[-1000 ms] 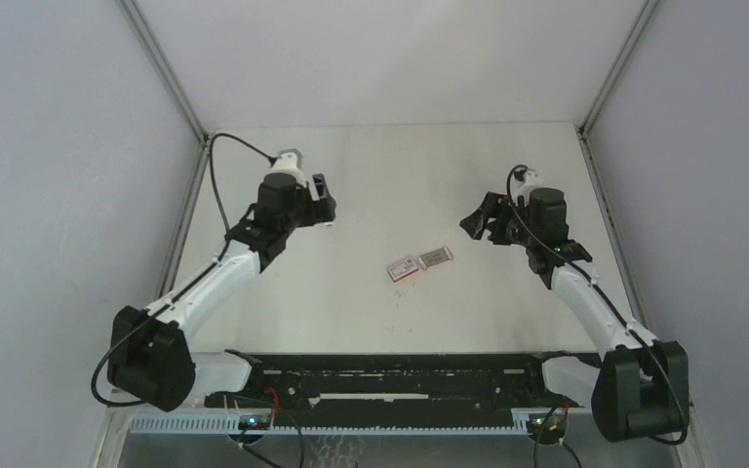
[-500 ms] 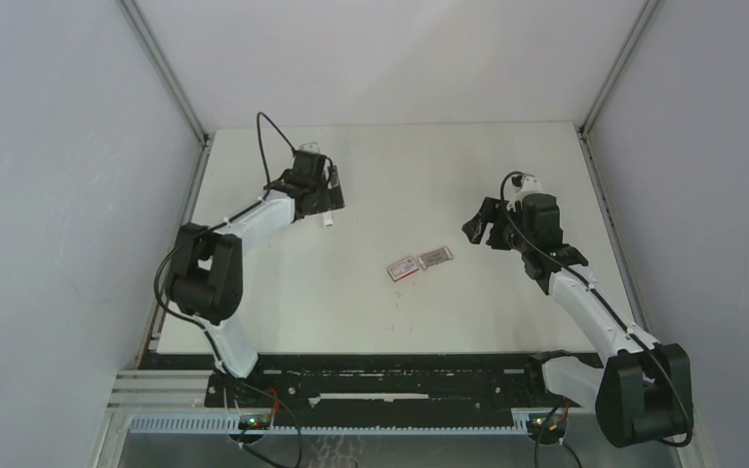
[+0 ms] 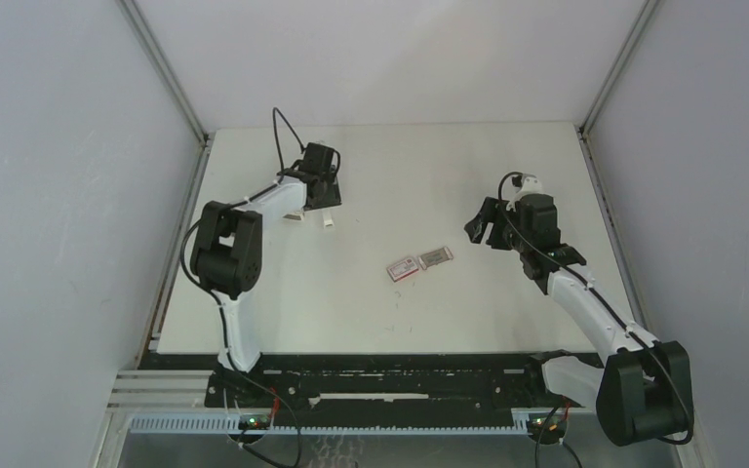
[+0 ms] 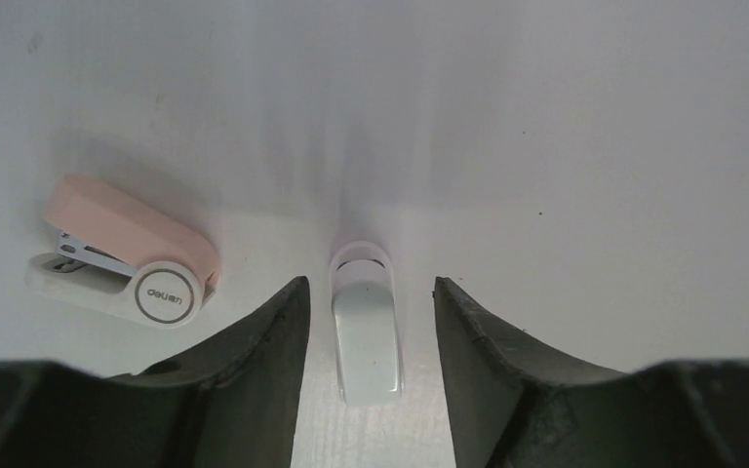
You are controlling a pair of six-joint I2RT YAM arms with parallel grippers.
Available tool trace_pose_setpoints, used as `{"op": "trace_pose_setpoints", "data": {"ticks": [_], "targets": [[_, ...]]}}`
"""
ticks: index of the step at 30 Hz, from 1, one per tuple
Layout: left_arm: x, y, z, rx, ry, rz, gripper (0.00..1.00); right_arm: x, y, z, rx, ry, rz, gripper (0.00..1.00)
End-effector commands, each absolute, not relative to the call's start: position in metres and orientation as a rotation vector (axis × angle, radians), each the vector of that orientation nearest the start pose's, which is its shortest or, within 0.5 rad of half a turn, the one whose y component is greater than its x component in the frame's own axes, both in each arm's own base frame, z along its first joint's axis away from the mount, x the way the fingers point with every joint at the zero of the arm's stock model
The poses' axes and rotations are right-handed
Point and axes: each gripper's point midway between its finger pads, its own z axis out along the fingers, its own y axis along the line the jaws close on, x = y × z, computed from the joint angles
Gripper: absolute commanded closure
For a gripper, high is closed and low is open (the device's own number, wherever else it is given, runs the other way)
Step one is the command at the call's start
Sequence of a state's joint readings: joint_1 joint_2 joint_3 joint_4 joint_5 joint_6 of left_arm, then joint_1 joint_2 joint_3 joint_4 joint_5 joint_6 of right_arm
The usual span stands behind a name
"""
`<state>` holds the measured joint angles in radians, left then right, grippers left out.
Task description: Load the staples into the stapler
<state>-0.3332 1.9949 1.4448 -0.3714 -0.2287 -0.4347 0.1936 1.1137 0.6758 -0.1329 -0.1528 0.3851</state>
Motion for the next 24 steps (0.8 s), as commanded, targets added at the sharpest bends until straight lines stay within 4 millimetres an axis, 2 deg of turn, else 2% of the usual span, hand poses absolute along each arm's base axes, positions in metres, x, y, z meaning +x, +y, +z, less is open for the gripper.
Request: {"op": "trace_pose_setpoints", "data": {"ticks": [1,5,9,13,14,16,18,19,22,24], "targets": [[0.485,-0.141,0.071,-0.228,2.417,-0.081,0.50,0.327,0.105,0.140,0.122,2.152,0.477,0.29],[0.485,-0.142,0.071,-0.226,2.413,-0.088,0.58,0.327,0.107,0.137,0.120,2.160,0.482,0.30],[0.483,-0.141,0.068,-0.218,2.422,-0.082,0.60,0.327,0.107,0.138,0.122,2.157,0.482,0.30],[0.480,-0.141,0.067,-0.202,2.429,-0.078,0.76,0.326,0.106,0.142,0.135,2.145,0.475,0.30],[0.480,-0.141,0.067,-0.198,2.429,-0.078,0.77,0.326,0.105,0.144,0.138,2.139,0.474,0.30],[0.480,-0.141,0.070,-0.184,2.424,-0.079,0.87,0.326,0.105,0.148,0.148,2.120,0.480,0.30],[0.480,-0.146,0.080,-0.135,2.402,-0.123,0.98,0.326,0.107,0.151,0.154,2.104,0.497,0.30],[0.479,-0.156,0.088,-0.067,2.380,-0.178,1.00,0.326,0.110,0.154,0.141,2.096,0.520,0.30],[0.472,-0.185,0.120,0.141,2.259,-0.286,1.00,0.323,0.126,0.163,0.089,2.091,0.622,0.30],[0.459,-0.205,0.143,0.294,2.173,-0.328,1.00,0.319,0.138,0.170,0.046,2.095,0.706,0.30]]}}
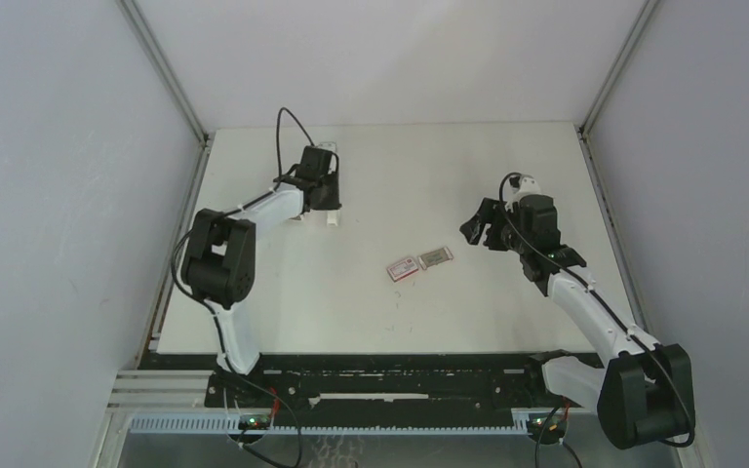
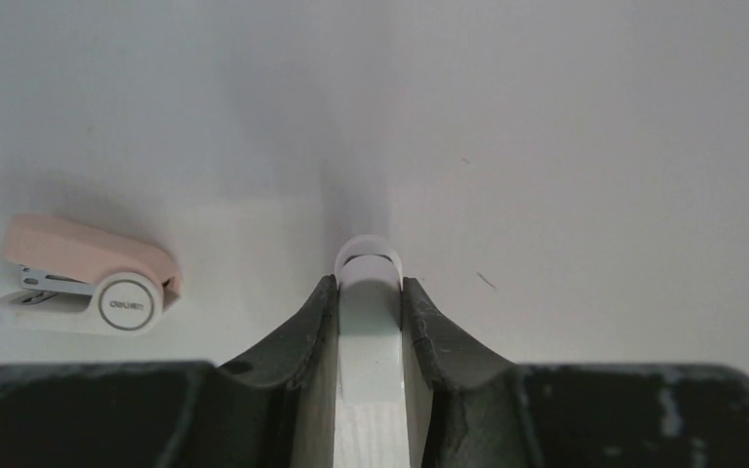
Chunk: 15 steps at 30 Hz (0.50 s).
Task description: Load the staples into the stapler
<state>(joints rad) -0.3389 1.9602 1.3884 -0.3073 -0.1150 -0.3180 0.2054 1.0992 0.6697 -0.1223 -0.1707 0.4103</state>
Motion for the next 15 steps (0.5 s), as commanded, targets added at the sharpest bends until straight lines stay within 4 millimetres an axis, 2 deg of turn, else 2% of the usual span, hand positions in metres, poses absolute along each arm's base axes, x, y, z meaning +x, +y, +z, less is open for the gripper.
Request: {"op": "trace_pose_setpoints", "data": {"ticks": [1,4,6,10,15], "targets": [[0.450,-0.215,0.153,0.360,2.129,-0.360,1.00,0.316,0.145,0.172,0.027,2.103,0.747,0.30],[0.417,-0.249,0.177,0.551,1.991,-0.489,1.00,0.311,0.160,0.180,-0.023,2.160,0.850,0.31],[0.385,-0.277,0.194,0.665,1.887,-0.550,1.00,0.304,0.172,0.180,-0.062,2.225,0.952,0.32],[0.337,-0.308,0.197,0.797,1.788,-0.580,1.00,0.295,0.190,0.192,-0.102,2.235,1.123,0.33],[0.301,-0.333,0.200,0.871,1.730,-0.633,1.00,0.291,0.205,0.204,-0.128,2.226,1.248,0.37]]}}
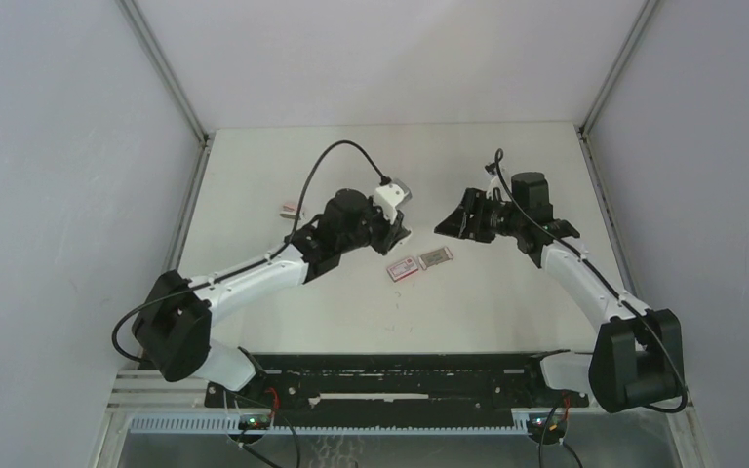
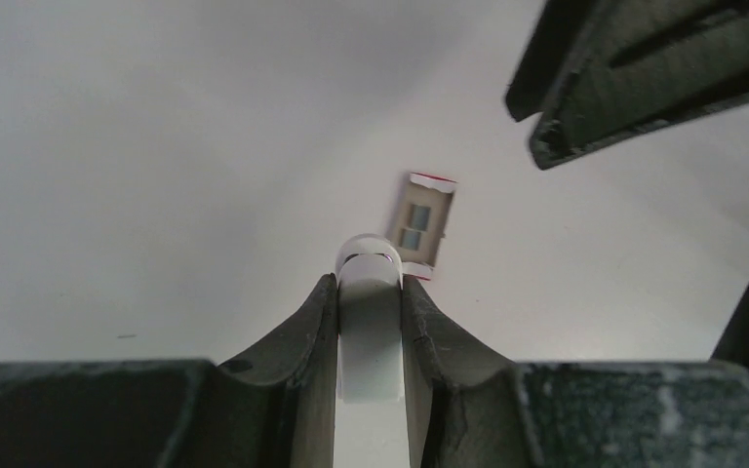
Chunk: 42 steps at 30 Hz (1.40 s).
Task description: Load the staples into the stapler
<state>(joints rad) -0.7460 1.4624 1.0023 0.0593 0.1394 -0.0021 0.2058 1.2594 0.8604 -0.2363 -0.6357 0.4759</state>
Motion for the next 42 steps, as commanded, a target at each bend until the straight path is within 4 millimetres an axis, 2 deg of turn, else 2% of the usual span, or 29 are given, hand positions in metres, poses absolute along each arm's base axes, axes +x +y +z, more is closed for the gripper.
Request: {"op": "trace_pose_setpoints", "data": {"ticks": [1,6,12,32,42], "targets": [[0.295,-0.337,0.202,0.881,1.716,-0.645,1.00,0.289,0.207,0.204,-0.128,2.229,1.256,0.39],[0.283,-0.345,0.207,0.907,1.693,-0.674,1.00,0.281,0.219,0.199,-0.167,2.255,1.299,0.49],[0.276,-0.352,0.210,0.910,1.679,-0.704,1.00,0.280,0.227,0.192,-0.173,2.278,1.304,0.60],[0.247,-0.363,0.224,0.953,1.642,-0.788,1.00,0.286,0.230,0.184,-0.165,2.289,1.308,0.74],[0.246,-0.371,0.231,0.952,1.615,-0.799,1.00,0.278,0.238,0.189,-0.206,2.275,1.383,0.76]]}}
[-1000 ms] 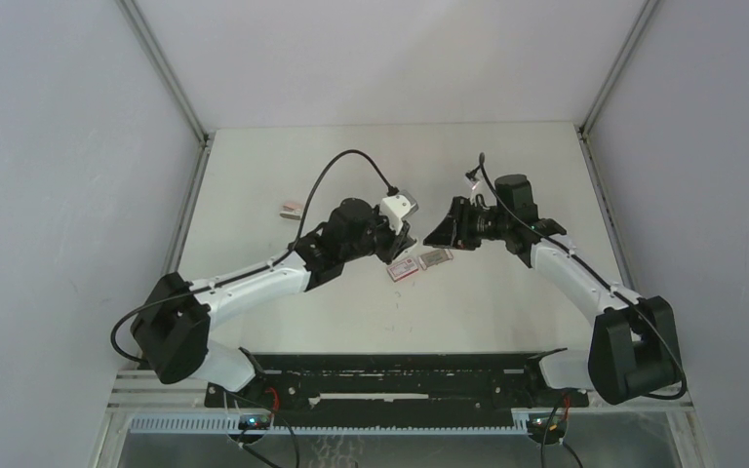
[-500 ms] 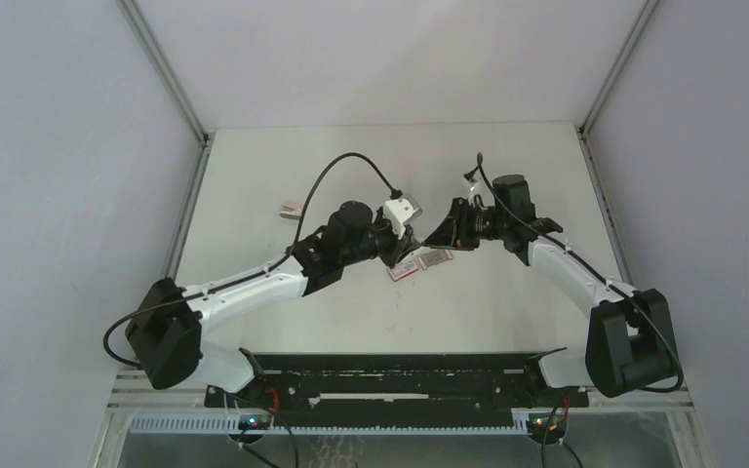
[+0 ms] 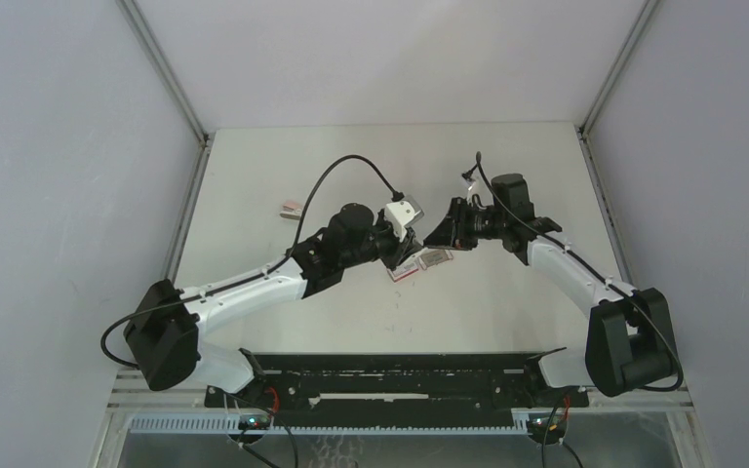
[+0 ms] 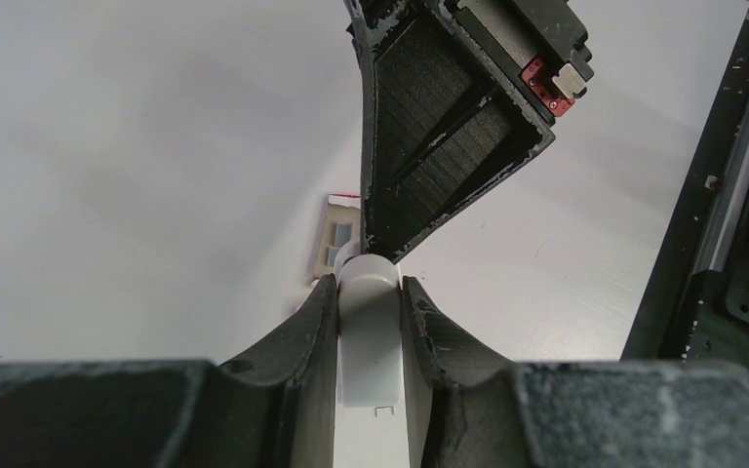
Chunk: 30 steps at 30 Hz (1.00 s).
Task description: Load the staples into the stapler
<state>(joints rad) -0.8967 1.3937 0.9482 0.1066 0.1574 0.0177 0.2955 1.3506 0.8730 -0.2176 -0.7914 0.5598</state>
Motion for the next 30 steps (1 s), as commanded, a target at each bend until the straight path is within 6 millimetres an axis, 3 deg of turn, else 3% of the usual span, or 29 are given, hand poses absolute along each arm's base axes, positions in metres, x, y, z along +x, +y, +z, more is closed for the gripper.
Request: {"op": "trace_pose_setpoints", "data": {"ticks": [1,7,11,13,19,23,27,30], "targets": [[0.246,-0.371,0.231,0.953,1.615,-0.799,1.00,0.277,0.240,0.190,-0.208,2.273,1.402,0.76],[0.249,-0.373,0.230,0.953,1.612,-0.787,1.00,0.273,0.246,0.198,-0.237,2.239,1.488,0.82],[0.253,-0.373,0.229,0.950,1.613,-0.768,1.00,0.273,0.246,0.202,-0.246,2.224,1.497,0.97],[0.256,-0.372,0.228,0.941,1.620,-0.753,0.98,0.275,0.245,0.202,-0.238,2.219,1.484,1.00],[0.265,-0.372,0.243,0.847,1.634,-0.749,0.36,0.297,0.234,0.204,-0.115,2.148,1.440,1.00],[0.271,-0.371,0.258,0.776,1.625,-0.758,0.21,0.319,0.222,0.208,-0.022,2.064,1.361,1.00],[0.294,-0.355,0.273,0.543,1.692,-0.687,0.14,0.349,0.208,0.199,0.070,2.023,1.194,1.00],[0.319,-0.340,0.262,0.353,1.825,-0.633,0.12,0.370,0.198,0.190,0.136,1.997,1.052,1.00]]}}
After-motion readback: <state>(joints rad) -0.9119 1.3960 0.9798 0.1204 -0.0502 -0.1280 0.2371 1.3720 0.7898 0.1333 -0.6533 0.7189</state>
